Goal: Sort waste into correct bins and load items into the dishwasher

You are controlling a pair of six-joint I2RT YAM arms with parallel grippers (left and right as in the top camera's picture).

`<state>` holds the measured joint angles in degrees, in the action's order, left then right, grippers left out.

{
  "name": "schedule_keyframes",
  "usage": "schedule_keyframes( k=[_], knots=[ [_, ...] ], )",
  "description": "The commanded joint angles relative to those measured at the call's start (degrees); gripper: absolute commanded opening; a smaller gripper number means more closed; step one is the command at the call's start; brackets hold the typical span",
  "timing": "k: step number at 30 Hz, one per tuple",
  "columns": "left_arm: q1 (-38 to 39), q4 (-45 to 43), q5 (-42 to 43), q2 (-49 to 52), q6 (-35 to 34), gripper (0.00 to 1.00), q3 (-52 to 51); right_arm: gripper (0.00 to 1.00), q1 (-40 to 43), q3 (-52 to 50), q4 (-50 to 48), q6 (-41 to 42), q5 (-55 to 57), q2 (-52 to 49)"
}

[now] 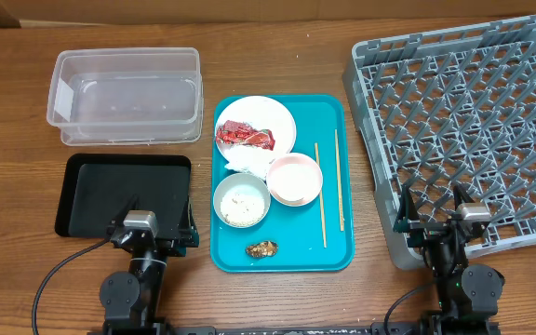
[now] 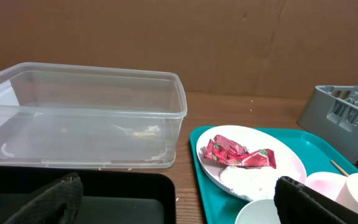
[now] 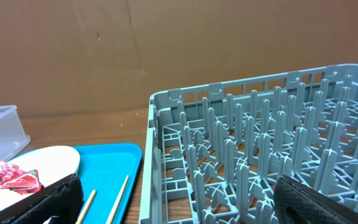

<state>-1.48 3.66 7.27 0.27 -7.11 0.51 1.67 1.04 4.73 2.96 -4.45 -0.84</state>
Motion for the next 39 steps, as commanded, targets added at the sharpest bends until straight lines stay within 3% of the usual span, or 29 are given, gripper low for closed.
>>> schedule_keyframes(
  k=[1,5,9,12,21,30,39],
  knots=[
    [-0.11,0.15,-0.24,0.00,-0.59,1.00,-0.24,1.00,-0.11,-0.59,-0.33,0.31,0.33,0.68],
    [-0.11,0.15,-0.22,0.00,-0.76,1.00,-0.24,1.00,-0.11,-0.57,-0.31,6.36,0.35,0.68],
    [-0.11,0.17,-0.15,0.00,-6.27,1.00,-0.24,1.00,-0.11,0.22,0.11,6.86,0.35,0.68],
    [-0.11,0.83,0.24,0.00,-6.71,1.00,0.17,1.00,-0.11,1.64,0.37,6.93,0.39,0.66],
    [-0.11,15.74,0.04,2.93,-6.58,1.00,10.84,1.00,-0.11,12.81,11.78,8.22,0.59,-4.07],
    [-0.04,22.97,0.24,23.37,-6.14,1.00,29.38,1.00,-0.11,29.29,25.22,8.20,0.52,-22.95],
    [0.02,47.04,4.24,52.59,-1.20,1.00,58.27,1.00,-0.11,44.33,39.39,7.30,-1.60,-43.08]
  ],
)
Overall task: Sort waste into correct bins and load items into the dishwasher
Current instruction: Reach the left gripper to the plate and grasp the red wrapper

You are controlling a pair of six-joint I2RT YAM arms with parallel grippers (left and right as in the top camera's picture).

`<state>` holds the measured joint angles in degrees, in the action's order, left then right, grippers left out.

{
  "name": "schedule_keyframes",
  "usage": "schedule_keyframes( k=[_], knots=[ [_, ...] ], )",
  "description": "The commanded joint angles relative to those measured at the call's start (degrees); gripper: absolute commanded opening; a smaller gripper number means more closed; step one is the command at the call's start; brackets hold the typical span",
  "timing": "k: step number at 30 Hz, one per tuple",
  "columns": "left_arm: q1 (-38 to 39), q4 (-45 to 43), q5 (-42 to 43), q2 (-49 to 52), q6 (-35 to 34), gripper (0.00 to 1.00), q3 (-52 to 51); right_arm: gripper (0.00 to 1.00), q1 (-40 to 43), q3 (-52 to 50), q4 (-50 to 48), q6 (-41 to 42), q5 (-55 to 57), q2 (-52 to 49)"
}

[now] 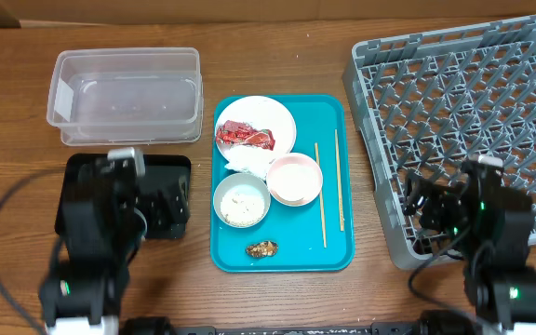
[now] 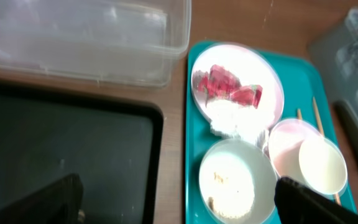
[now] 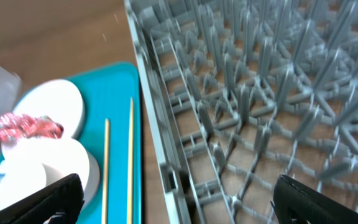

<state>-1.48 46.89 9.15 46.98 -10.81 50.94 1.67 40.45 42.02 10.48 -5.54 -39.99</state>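
Note:
A teal tray (image 1: 301,244) holds a white plate (image 1: 277,119) with a red wrapper (image 1: 245,136) and a white tissue (image 1: 242,163). Also on it are a pink bowl (image 1: 294,179), a white bowl (image 1: 241,200) with crumbs, two chopsticks (image 1: 321,200) and a brown scrap (image 1: 261,248). My left gripper (image 1: 164,205) hangs open over the right side of the black tray (image 1: 91,181), its fingers (image 2: 58,199) empty. My right gripper (image 1: 428,209) is open and empty over the front left corner of the grey dish rack (image 1: 463,112). The left wrist view shows the wrapper (image 2: 227,90) and the white bowl (image 2: 232,180).
A clear plastic bin (image 1: 124,93) stands behind the black tray at the far left. The dish rack fills the right side, and its wall (image 3: 166,162) runs beside the teal tray's right edge. Bare wood lies along the table's front.
Both arms have risen from the table's front edge and come forward. The left gripper is now over the black tray, the right over the rack's corner. Both look down and stay open.

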Motion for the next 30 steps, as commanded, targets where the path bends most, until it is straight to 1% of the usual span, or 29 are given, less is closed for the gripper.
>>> schedule_keyframes(
  k=[1,3,5,7,10,15,16,18,22,25,27,30],
  knots=[
    [0.02,6.60,2.38,8.46,2.49,1.00,10.93,1.00,-0.11,6.14,3.41,-0.22,-0.50,-5.44],
    [0.02,12.04,2.40,13.90,2.47,1.00,17.14,1.00,-0.11,8.50,6.14,-0.20,-0.55,-8.52],
    [0.00,14.58,2.51,16.92,2.45,1.00,20.04,1.00,-0.11,9.68,7.74,-0.20,-0.55,-10.14],
    [0.00,16.00,2.93,19.65,1.64,1.00,21.64,1.00,-0.11,10.49,8.24,-0.20,-0.57,-11.32],
    [0.02,15.72,5.01,21.59,0.48,1.00,21.64,1.00,-0.11,10.67,8.22,-0.20,-0.61,-11.34],
    [0.46,11.21,7.13,24.11,0.48,1.00,21.64,1.00,-0.11,10.69,8.44,-0.20,-0.57,-11.26],
    [1.22,9.14,7.87,24.70,0.48,0.97,21.64,1.00,-0.11,10.69,8.48,-0.20,-0.57,-11.26],
    [2.95,6.01,7.65,25.68,0.52,0.94,21.64,1.00,-0.11,10.69,8.46,-0.20,-0.55,-11.26],
    [8.50,-0.42,2.38,29.00,0.50,0.90,21.66,1.00,-0.11,10.69,8.48,-0.20,-0.57,-11.26],
    [12.90,-4.76,-2.56,32.79,1.22,0.91,21.64,1.00,-0.11,10.69,8.48,-0.20,-0.55,-11.26],
    [15.63,-7.74,-4.33,36.11,3.52,0.91,21.64,1.00,-0.11,10.69,8.48,-0.20,-0.55,-11.26],
    [18.49,-10.93,-7.56,41.11,4.66,0.91,21.64,1.00,-0.11,10.69,8.48,-0.20,-0.55,-11.26]
  ],
)
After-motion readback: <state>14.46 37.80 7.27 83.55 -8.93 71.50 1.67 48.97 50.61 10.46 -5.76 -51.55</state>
